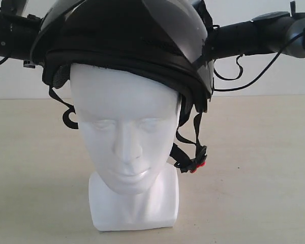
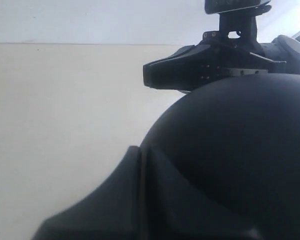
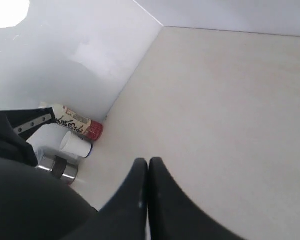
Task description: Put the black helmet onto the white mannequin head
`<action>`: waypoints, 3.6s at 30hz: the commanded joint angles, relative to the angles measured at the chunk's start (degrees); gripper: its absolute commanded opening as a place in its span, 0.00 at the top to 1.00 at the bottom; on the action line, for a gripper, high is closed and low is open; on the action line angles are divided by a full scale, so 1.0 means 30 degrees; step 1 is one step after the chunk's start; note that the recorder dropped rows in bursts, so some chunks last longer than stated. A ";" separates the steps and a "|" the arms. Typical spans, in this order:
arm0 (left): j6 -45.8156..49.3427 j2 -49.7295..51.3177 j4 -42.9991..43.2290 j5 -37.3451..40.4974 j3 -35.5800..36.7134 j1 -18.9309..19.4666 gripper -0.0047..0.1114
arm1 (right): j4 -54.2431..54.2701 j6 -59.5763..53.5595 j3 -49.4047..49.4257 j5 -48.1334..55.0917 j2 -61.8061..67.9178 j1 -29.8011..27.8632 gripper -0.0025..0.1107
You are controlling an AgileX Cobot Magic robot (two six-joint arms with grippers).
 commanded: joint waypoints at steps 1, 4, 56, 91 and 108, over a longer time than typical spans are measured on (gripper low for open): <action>0.0044 -0.0789 0.0140 0.2812 -0.0065 -0.0439 0.92 | -0.0522 -0.0607 -0.0116 0.0946 -0.0125 0.0887 0.98; -0.0470 -0.1204 0.0609 0.2958 -0.0065 -0.0439 0.92 | -0.0522 -0.0571 -0.0116 0.0946 -0.0162 0.1156 0.98; -0.1051 -0.1954 0.2544 0.0962 -0.0065 -0.0397 0.92 | -0.4002 -0.0665 0.1973 0.0946 -0.3552 -0.4583 0.56; -0.1051 -0.2444 0.2468 0.1590 -0.0065 -0.0397 0.92 | 0.5550 -1.4830 1.5257 -0.1164 -1.4774 -0.0979 0.98; -0.0788 -0.4460 0.2084 -0.1286 -0.0282 0.1047 0.92 | 0.4880 -1.4114 1.5257 0.0191 -1.4774 -0.0843 0.98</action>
